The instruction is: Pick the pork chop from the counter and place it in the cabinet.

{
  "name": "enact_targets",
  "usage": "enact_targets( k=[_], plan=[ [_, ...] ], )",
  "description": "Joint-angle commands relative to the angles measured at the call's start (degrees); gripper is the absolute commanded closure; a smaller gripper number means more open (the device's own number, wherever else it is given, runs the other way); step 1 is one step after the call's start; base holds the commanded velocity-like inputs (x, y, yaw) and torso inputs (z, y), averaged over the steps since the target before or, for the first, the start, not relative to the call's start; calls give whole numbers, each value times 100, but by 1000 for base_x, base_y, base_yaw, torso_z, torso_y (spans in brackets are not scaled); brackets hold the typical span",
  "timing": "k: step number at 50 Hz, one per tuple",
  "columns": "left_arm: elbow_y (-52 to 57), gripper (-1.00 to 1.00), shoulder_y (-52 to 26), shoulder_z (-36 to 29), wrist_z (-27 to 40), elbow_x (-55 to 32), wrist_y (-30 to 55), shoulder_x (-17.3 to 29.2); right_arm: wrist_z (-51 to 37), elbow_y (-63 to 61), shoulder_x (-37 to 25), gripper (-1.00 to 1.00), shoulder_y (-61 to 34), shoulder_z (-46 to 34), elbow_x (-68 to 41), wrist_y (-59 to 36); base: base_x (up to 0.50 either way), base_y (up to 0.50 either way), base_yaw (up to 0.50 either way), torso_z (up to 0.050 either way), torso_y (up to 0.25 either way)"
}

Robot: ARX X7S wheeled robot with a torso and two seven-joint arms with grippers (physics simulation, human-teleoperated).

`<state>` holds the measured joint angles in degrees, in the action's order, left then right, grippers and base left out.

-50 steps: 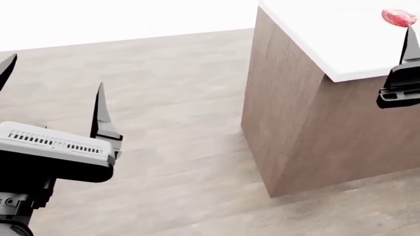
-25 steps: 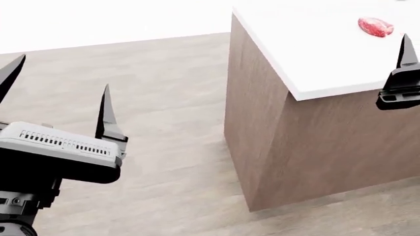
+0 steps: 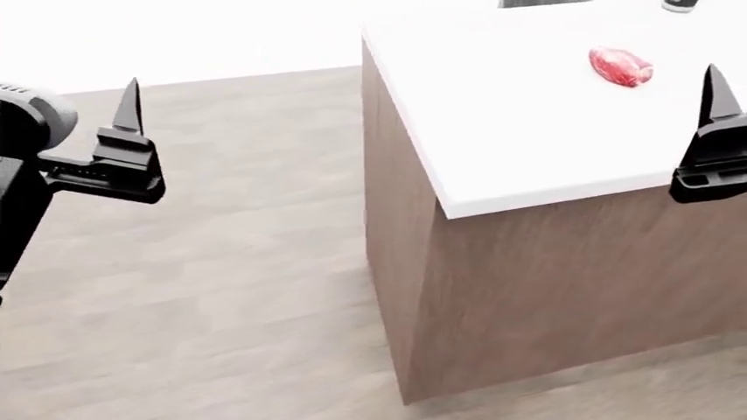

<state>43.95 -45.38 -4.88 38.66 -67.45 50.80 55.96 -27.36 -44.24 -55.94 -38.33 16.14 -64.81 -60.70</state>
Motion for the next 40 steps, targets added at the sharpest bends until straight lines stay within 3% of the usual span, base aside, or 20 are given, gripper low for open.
enact_targets(
  k=[1,20,40],
  plan=[
    [-237,-100,-368,321,139,-1000,208,234,-165,-9,-99,-100,-336,-129,-385,-233,-469,-161,0,0,0],
    [-110,-100,-560,501,514,-1627,425,678,-391,79,-144,-100,-1084,-537,-753,-464,-484,-111,0,0,1],
    [-94,-100,-549,403,468,-1438,382,558,-130,128,-107,-100,-432,-351,-323,-142,-486,-104,0,0,1]
  ],
)
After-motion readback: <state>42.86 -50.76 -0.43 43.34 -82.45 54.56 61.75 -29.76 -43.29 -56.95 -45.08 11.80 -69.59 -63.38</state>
